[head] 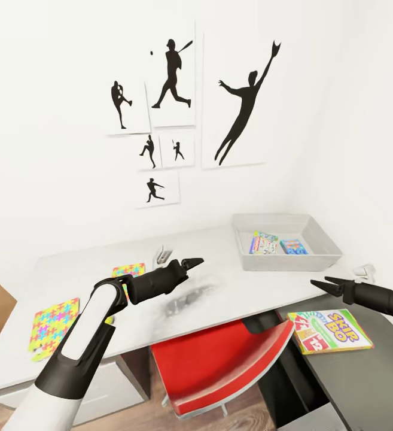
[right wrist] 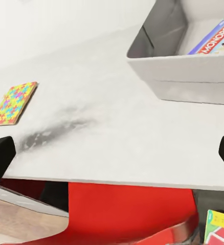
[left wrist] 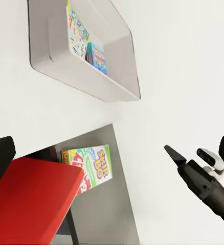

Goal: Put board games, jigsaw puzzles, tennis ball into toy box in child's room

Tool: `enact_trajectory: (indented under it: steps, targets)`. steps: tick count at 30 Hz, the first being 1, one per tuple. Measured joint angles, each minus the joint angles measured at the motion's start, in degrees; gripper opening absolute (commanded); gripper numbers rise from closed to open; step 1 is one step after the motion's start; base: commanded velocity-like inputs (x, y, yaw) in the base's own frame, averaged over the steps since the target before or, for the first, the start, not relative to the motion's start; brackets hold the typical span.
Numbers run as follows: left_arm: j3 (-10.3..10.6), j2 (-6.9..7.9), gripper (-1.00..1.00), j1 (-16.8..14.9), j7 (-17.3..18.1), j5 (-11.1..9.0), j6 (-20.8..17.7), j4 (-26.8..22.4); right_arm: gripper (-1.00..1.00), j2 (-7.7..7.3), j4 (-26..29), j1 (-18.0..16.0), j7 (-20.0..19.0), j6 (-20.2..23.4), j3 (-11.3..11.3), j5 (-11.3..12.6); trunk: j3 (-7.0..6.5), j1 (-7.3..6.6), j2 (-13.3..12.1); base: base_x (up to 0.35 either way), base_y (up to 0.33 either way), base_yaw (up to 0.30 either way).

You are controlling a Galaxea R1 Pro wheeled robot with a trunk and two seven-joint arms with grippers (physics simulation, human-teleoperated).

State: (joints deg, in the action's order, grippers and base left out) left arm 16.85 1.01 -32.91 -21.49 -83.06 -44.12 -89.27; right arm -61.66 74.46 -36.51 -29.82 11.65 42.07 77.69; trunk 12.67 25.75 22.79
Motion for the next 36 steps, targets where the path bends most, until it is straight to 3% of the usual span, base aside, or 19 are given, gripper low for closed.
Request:
enact_trajectory:
  steps: [4,10,36]
  targets:
    - [-0.1,0.07,1.00,0.0,0.0,0.0,0.0,0.0,1.00,-0.04,-0.1,0.0,0.1,-0.1,0.0,1.9,-0.01,0.00,0.0,0.000,0.232,-0.186]
    - [0.0,0.11,1.00,0.0,0.0,0.0,0.0,0.0,1.00,-0.06,-0.1,0.1,0.1,-0.2,0.0,2.9,-0.10,0.00,0.0,0.000,0.254,-0.248]
    - [0.1,0.17,1.00,0.1,-0.1,0.0,0.1,0.0,1.00,-0.08,-0.1,0.1,0.3,0.6,0.0,3.4,-0.84,0.00,0.0,0.000,0.042,-0.281]
